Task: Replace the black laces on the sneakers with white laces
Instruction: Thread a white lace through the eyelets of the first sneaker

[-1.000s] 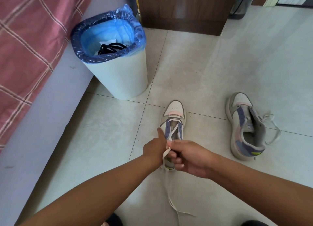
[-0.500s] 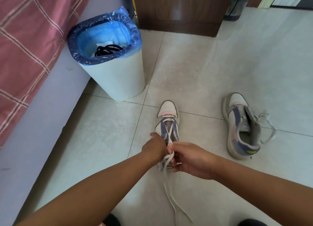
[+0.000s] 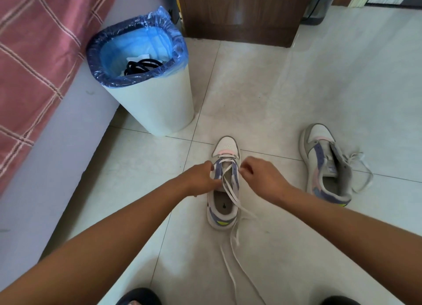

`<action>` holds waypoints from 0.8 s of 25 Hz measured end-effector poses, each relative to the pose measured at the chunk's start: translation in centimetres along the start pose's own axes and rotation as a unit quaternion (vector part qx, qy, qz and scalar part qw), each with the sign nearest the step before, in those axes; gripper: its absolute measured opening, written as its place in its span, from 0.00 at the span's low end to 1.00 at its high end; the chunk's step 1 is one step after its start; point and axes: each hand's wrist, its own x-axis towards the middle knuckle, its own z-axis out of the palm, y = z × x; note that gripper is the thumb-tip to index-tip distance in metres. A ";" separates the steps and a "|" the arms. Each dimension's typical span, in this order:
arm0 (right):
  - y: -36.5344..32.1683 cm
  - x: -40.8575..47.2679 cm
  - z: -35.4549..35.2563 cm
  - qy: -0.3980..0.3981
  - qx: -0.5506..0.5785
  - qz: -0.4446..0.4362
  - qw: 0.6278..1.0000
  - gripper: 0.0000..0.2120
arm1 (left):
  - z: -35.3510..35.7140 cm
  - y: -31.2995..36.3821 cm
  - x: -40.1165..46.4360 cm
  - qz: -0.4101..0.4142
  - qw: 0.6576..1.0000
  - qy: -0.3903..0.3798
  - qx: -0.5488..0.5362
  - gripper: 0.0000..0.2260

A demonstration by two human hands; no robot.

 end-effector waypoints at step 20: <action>0.9 7.0 2.1 -0.012 0.128 0.010 0.992 0.06 | 1.5 2.1 3.9 0.037 0.970 0.239 0.019 0.10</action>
